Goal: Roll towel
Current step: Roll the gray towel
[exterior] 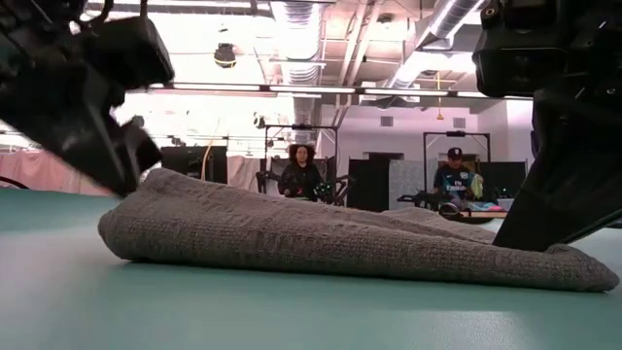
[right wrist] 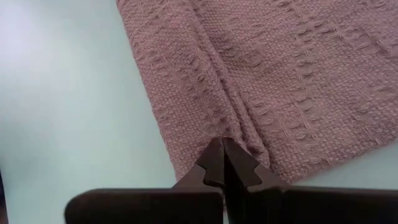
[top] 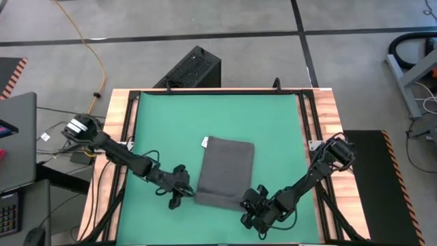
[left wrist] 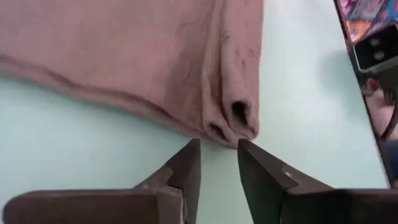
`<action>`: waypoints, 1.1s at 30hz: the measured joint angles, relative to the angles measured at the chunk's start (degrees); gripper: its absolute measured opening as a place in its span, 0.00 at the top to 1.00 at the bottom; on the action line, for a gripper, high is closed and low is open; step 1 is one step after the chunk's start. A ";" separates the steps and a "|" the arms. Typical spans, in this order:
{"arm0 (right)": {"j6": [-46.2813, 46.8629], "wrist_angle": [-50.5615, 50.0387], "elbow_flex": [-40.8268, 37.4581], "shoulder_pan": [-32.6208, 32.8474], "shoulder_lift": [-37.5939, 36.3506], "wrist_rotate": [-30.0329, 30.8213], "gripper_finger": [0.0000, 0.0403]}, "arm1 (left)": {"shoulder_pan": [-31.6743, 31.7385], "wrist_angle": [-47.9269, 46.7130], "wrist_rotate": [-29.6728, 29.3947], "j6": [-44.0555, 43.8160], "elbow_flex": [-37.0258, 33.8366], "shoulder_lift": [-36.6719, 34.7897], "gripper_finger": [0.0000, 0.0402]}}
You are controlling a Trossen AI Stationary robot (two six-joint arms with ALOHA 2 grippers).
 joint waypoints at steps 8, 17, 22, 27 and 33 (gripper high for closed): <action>-0.09 -0.01 -0.07 -0.07 0.07 -0.04 0.97 | -4.82 7.44 -8.65 24.06 0.08 -8.71 0.82; 1.35 -0.05 -0.09 -0.07 0.10 -0.25 0.97 | -5.14 15.48 -9.21 27.60 0.09 -0.48 1.00; 1.39 -0.05 -0.09 -0.07 0.11 -0.53 0.97 | -4.19 19.80 -8.48 27.43 0.11 4.61 1.00; 1.41 -0.05 -0.11 -0.07 0.13 -1.15 0.97 | -4.35 24.23 -8.07 28.01 0.11 8.00 1.00; 1.43 -0.09 -0.11 -0.07 0.13 -1.49 0.97 | -3.46 24.28 -8.75 28.51 0.13 11.97 1.00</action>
